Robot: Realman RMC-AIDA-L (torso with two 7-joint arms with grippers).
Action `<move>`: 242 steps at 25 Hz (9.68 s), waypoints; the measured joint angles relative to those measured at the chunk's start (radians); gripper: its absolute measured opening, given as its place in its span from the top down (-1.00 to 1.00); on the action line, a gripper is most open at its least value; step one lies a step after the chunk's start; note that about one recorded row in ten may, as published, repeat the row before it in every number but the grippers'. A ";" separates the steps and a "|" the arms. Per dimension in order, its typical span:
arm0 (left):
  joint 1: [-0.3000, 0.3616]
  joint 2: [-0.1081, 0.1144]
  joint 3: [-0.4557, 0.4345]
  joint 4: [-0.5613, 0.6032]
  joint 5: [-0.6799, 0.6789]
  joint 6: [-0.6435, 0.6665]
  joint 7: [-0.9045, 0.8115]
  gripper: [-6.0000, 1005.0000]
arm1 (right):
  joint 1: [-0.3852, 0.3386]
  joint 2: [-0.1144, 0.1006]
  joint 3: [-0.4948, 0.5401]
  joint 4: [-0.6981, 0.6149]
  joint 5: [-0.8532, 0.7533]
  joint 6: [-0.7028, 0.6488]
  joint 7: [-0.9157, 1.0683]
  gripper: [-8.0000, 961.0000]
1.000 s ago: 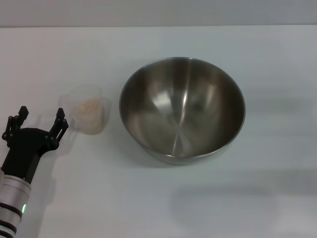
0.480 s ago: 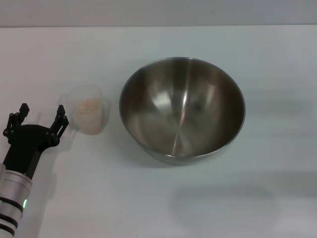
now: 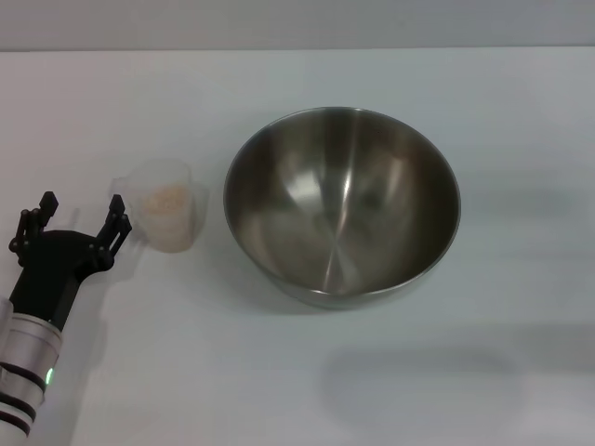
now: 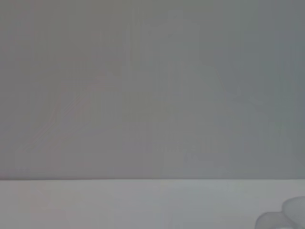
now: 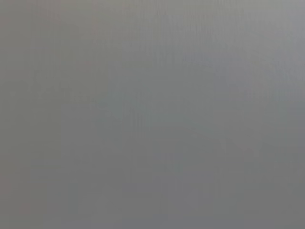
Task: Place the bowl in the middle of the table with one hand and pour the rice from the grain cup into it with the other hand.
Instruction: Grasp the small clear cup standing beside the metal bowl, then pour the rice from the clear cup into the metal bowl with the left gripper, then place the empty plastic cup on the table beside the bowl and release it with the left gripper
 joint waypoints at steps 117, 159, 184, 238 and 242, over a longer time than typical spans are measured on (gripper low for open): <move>-0.259 0.000 0.229 -0.090 0.244 0.147 1.916 0.93 | 0.040 -0.005 0.012 -0.006 -0.003 0.044 0.004 0.15; -0.224 0.000 0.169 -0.039 0.389 0.137 2.023 0.94 | 0.026 -0.004 0.012 -0.003 0.000 0.001 0.033 0.15; -0.206 0.000 0.179 -0.037 0.366 0.143 1.976 0.94 | 0.016 -0.005 0.012 -0.007 0.000 -0.026 0.059 0.15; -0.165 0.011 -0.131 -0.048 -0.096 -0.221 0.188 0.81 | 0.014 -0.003 0.012 -0.002 -0.003 -0.026 0.061 0.15; -0.147 0.013 -0.130 -0.062 -0.094 -0.218 0.188 0.65 | 0.013 -0.003 0.012 -0.002 -0.003 -0.026 0.061 0.15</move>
